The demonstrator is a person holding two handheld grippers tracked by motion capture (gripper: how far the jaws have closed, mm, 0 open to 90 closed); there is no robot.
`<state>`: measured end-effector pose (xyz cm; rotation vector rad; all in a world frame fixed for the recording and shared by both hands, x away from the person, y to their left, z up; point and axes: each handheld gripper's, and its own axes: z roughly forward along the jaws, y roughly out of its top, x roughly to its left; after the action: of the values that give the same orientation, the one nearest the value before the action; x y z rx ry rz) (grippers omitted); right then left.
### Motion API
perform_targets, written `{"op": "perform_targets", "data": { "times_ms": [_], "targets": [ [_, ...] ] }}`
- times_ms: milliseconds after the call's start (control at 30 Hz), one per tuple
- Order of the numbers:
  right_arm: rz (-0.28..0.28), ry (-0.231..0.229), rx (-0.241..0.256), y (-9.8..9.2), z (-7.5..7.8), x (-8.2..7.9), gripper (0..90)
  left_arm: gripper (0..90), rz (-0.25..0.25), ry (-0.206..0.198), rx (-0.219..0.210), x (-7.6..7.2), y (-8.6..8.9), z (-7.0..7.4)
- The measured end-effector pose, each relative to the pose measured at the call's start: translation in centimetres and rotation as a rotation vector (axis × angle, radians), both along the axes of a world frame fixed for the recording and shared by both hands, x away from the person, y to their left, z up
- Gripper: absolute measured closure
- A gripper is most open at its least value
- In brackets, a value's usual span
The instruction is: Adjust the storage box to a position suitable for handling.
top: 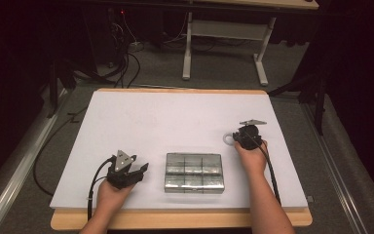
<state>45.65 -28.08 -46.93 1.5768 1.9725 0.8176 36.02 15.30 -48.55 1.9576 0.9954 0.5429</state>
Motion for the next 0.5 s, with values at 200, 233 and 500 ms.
{"op": "perform_targets", "data": {
  "times_ms": [200,233,500],
  "targets": [
    [0.01,-0.023,0.011,0.0,1.0,-0.7,83.5,43.3,0.0,0.001,-0.001,0.0,0.0,0.0],
    [0.012,-0.028,0.015,0.1,1.3,-0.9,83.5,43.2,0.0,0.001,-0.001,0.0,0.0,0.0],
    [0.03,-0.06,0.045,0.1,2.8,-2.2,83.5,43.2,0.002,0.0,-0.004,0.0,0.1,0.0]
  ]
}}
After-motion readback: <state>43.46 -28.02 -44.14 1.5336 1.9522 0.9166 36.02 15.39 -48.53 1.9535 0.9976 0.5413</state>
